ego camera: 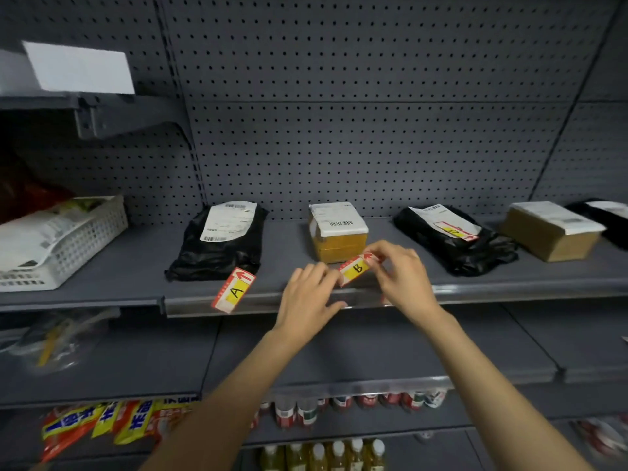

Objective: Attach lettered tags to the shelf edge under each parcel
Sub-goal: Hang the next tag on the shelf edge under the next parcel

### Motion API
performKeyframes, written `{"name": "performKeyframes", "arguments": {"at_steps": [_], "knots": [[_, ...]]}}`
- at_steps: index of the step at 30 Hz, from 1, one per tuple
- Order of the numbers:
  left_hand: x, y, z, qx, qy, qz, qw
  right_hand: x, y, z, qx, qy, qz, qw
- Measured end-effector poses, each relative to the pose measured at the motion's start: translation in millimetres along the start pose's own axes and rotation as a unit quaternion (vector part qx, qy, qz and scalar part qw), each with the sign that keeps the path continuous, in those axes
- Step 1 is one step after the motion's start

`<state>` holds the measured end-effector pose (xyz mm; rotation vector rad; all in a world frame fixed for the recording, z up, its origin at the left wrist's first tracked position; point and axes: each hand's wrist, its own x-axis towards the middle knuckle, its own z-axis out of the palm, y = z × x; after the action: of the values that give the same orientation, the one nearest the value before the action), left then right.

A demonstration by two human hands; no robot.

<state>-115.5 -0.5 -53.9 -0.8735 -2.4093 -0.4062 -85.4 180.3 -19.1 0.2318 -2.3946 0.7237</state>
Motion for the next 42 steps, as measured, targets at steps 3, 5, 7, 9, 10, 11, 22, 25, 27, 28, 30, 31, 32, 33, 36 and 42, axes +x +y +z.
{"name": "performKeyframes", "arguments": {"at_steps": [3,5,7,9,10,11,22,25,27,28,30,31,32,33,36,42], "knots": [[-2.3,2.7,12.4,0.03,-0.046,0.009,0.998,-2.3,4.2,-2.3,-0.038,-0.021,-0.006,0.999],[-4.6,0.8,16.2,0.069,-0.058,0.017,0.996,-2.5,5.7,-1.8,-0.052,-0.019,-0.005,0.998],[-6.2,1.9,19.0,0.098,-0.06,0.004,0.993,-2.1,6.0,-0.9,-0.056,-0.017,-0.004,0.998],[-7.2,6.1,21.6,0.1,-0.055,-0.023,0.993,-0.2,5.5,-0.5,-0.058,-0.019,-0.009,0.998],[-7.7,7.9,22.6,0.089,-0.054,-0.036,0.994,1.2,5.5,-0.8,-0.059,-0.02,-0.011,0.998],[-8.3,8.5,23.5,0.073,-0.052,-0.046,0.995,2.6,5.8,-1.1,-0.059,-0.021,-0.013,0.998],[-8.2,1.8,14.4,-0.106,0.034,-0.123,0.986,0.1,10.7,9.3,-0.087,-0.038,-0.035,0.995],[-7.6,5.7,12.6,-0.107,0.047,-0.142,0.983,-6.3,12.0,13.0,-0.106,-0.048,-0.047,0.992],[-6.8,7.0,10.9,-0.104,0.042,-0.15,0.982,-8.1,14.0,13.6,-0.11,-0.052,-0.062,0.991],[-5.9,6.9,9.9,-0.102,0.038,-0.153,0.982,-8.5,15.4,12.2,-0.115,-0.058,-0.072,0.989],[-3.5,5.9,7.1,-0.099,0.036,-0.157,0.982,-8.1,21.7,3.3,-0.119,-0.072,-0.064,0.988],[-2.8,5.6,5.5,-0.098,0.04,-0.156,0.982,-7.5,26.9,-3.2,-0.12,-0.076,-0.041,0.989],[-2.3,6.4,4.4,-0.097,0.047,-0.152,0.982,-7.2,33.3,-10.1,-0.124,-0.082,-0.012,0.989],[-1.9,8.3,3.7,-0.098,0.055,-0.146,0.983,-7.5,39.7,-16.7,-0.13,-0.089,0.017,0.987],[1.9,24.4,4.7,-0.104,0.053,-0.111,0.987,-10.4,52.6,-28.0,-0.13,-0.075,0.053,0.987],[18.9,73.8,26.6,-0.099,0.028,-0.019,0.995,-12.7,79.2,-74.3,-0.04,0.058,0.092,0.993]]}}
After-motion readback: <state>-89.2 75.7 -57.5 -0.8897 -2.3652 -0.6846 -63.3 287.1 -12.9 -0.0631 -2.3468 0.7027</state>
